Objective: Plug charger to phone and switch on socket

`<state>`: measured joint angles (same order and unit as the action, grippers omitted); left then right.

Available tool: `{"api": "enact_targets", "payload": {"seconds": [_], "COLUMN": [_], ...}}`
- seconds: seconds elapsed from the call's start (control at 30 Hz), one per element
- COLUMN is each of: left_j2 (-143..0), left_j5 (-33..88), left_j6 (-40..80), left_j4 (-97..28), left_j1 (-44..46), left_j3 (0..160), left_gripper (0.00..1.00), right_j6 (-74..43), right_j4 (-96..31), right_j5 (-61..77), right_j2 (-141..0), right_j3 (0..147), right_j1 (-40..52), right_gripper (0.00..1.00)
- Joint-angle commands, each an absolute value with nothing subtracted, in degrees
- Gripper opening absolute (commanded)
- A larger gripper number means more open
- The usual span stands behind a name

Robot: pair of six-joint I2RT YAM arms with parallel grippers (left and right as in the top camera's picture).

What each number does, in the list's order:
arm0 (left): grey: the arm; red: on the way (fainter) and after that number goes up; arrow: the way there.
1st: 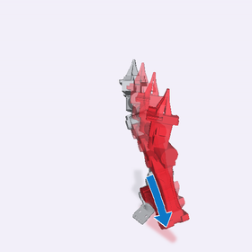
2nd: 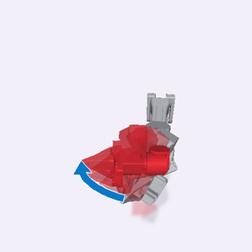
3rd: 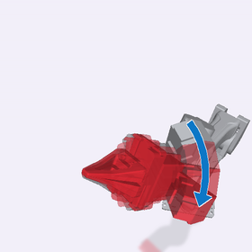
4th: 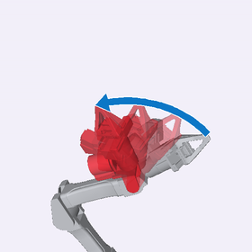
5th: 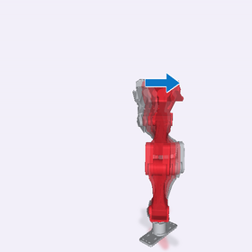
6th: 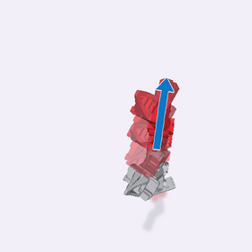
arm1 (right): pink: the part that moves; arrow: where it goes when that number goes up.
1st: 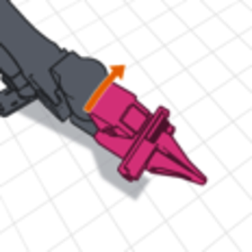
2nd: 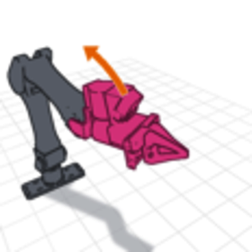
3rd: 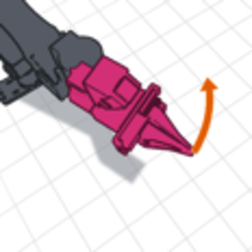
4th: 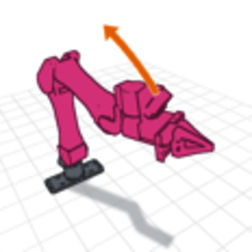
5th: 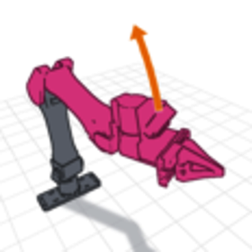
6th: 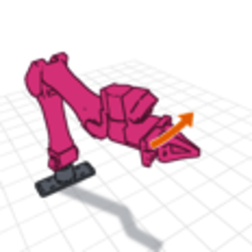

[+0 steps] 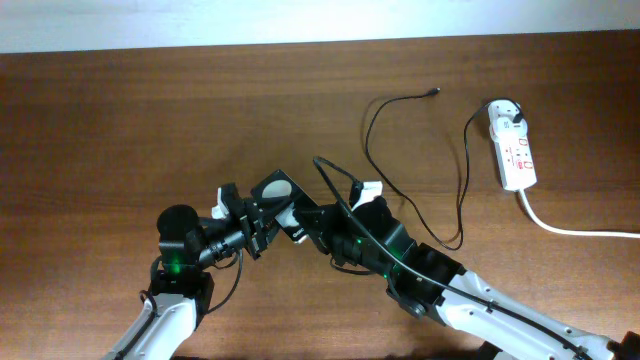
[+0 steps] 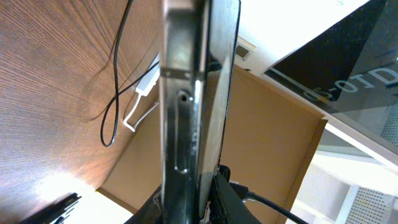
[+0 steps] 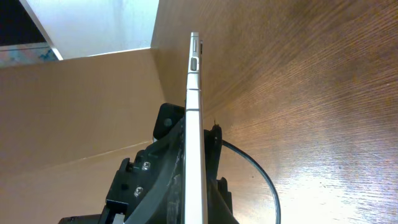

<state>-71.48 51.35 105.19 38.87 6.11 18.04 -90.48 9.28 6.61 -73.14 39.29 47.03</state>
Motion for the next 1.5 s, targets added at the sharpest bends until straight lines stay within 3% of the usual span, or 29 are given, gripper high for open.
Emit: {"api": "enact_targets", "payload": {"seconds": [0.0, 0.1, 0.2, 0.27, 0.37, 0.43, 0.5, 0.53, 0.63, 0.73, 0.87, 0.93, 1.03, 1.1, 1.23, 1.47], "left_j2": [-71.55, -71.55, -71.55, -71.55, -71.55, -71.55, -71.55, -71.55, -71.55, -71.55, -71.57, -71.55, -71.57, -71.57, -71.57, -71.57], "left_j5": [48.34, 48.34, 48.12, 47.44, 43.57, 42.57, 42.28, 42.15, 42.17, 40.97, 36.16, 34.81, 33.12, 32.51, 29.65, 24.84], "left_j6": [105.21, 105.19, 105.19, 103.26, 91.64, 85.19, 79.88, 78.63, 72.07, 64.49, 60.27, 60.05, 60.05, 60.05, 59.88, 59.88], "left_j4": [39.83, 39.81, 39.79, 36.05, 15.66, 13.15, 13.19, 13.19, 19.81, 26.09, 26.11, 26.11, 26.09, 26.09, 25.50, 23.11], "left_j1": [6.02, 6.02, 5.96, 5.98, 5.98, 5.98, 5.98, 5.98, 5.98, 5.98, 5.98, 5.98, 5.98, 5.98, 5.98, 5.98], "left_j3": [18.68, 18.68, 18.68, 18.68, 18.68, 18.68, 18.68, 18.68, 18.70, 18.70, 18.70, 18.70, 18.70, 18.70, 18.68, 18.68], "left_gripper": [0.13, 0.02, 0.00, 0.01, 0.00, 0.00, 0.00, 0.00, 0.00, 0.00, 0.00, 0.00, 0.00, 0.00, 0.02, 0.04], "right_j6": [-89.47, -89.47, -89.47, -89.43, -88.64, -86.50, -78.56, -77.82, -76.20, -58.67, -51.55, -51.20, -51.20, -51.48, -60.60, -67.18], "right_j4": [8.51, 8.38, 8.36, 6.63, -6.26, -11.38, -15.35, -16.88, -23.40, -19.46, -27.24, -27.18, -26.92, -28.45, -29.65, -14.72], "right_j5": [10.76, 10.79, 10.98, 10.61, 4.47, -0.47, -6.92, -9.65, -20.14, -19.88, -16.58, -12.23, -2.63, -2.57, -1.54, -3.66], "right_j2": [-72.79, -72.79, -72.79, -72.79, -72.79, -72.79, -72.79, -72.79, -72.82, -72.79, -72.99, -76.29, -90.98, -102.96, -118.74, -130.76], "right_j3": [39.81, 39.81, 39.81, 39.81, 39.81, 39.81, 39.81, 39.81, 39.81, 41.82, 52.69, 57.30, 69.82, 80.84, 94.80, 95.64], "right_j1": [47.62, 47.62, 47.62, 47.59, 47.59, 47.59, 47.59, 47.59, 47.59, 44.56, 27.49, 18.92, 11.31, 10.31, 8.25, 8.16], "right_gripper": [0.06, 0.08, 0.19, 0.41, 0.53, 0.60, 0.81, 0.99, 0.99, 0.99, 0.99, 1.00, 0.90, 0.83, 0.80, 0.71]}}
